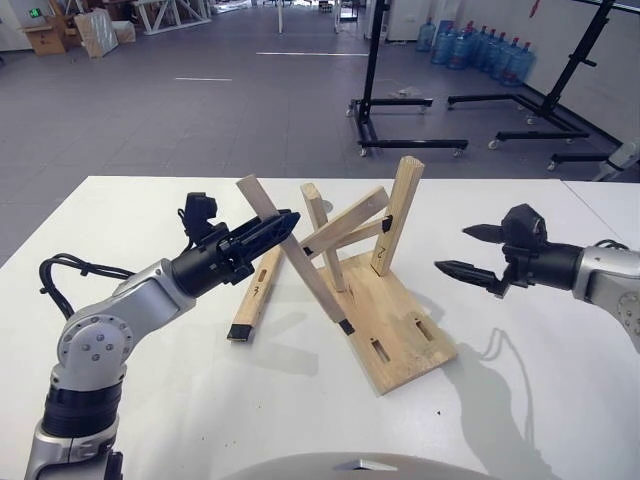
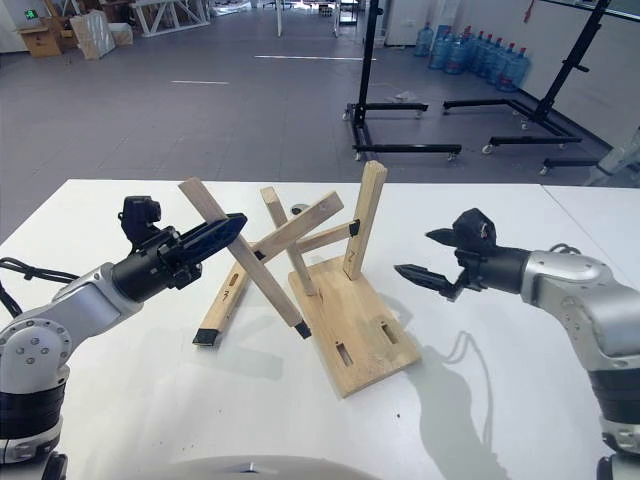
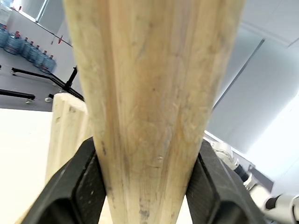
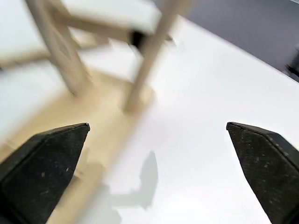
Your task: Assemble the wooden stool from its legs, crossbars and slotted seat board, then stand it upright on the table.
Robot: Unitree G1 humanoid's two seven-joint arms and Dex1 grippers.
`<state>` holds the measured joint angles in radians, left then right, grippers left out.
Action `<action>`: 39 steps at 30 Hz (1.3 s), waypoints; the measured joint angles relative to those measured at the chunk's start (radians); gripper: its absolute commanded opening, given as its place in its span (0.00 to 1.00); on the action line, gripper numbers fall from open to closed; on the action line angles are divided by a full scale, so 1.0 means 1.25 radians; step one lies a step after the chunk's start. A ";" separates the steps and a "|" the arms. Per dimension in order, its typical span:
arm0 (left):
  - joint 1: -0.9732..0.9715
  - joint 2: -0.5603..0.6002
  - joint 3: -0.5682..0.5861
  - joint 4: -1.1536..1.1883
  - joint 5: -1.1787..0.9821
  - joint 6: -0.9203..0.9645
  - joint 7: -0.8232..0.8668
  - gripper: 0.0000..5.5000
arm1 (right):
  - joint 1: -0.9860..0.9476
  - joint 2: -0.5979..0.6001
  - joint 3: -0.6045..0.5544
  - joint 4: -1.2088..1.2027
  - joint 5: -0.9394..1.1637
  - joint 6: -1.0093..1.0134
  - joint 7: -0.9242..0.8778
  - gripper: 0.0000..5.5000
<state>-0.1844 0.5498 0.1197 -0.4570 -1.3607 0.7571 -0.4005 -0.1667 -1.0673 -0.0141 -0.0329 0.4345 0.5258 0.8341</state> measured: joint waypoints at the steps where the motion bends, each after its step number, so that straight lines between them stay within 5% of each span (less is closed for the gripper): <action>1: 0.001 0.003 0.000 -0.007 0.015 -0.001 -0.013 0.38 | 0.000 -0.013 0.040 0.046 -0.070 -0.043 0.007 0.98; 5: 0.002 -0.008 -0.002 -0.030 0.070 -0.020 -0.031 0.38 | 0.019 -0.024 0.139 0.163 -0.235 -0.186 0.059 0.98; 11: 0.014 -0.027 -0.003 -0.041 0.137 -0.055 -0.059 0.38 | 0.041 0.017 0.162 0.143 -0.241 -0.221 0.140 0.98; 22: 0.002 -0.023 0.026 -0.034 0.160 -0.063 -0.094 0.38 | 0.056 0.191 0.206 -0.044 -0.221 -0.103 0.115 0.98; 29: -0.079 0.053 0.006 0.058 0.231 -0.044 -0.214 0.38 | 0.054 0.157 0.113 0.003 -0.222 -0.078 0.094 0.98; 39: -0.144 -0.016 -0.067 0.104 0.240 -0.026 -0.343 0.38 | 0.010 0.209 0.107 0.053 -0.208 -0.089 0.112 0.98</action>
<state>-0.3649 0.5297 0.0359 -0.3276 -1.0603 0.7250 -0.8294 -0.1541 -0.8056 0.1201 0.0334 0.1751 0.4143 0.9745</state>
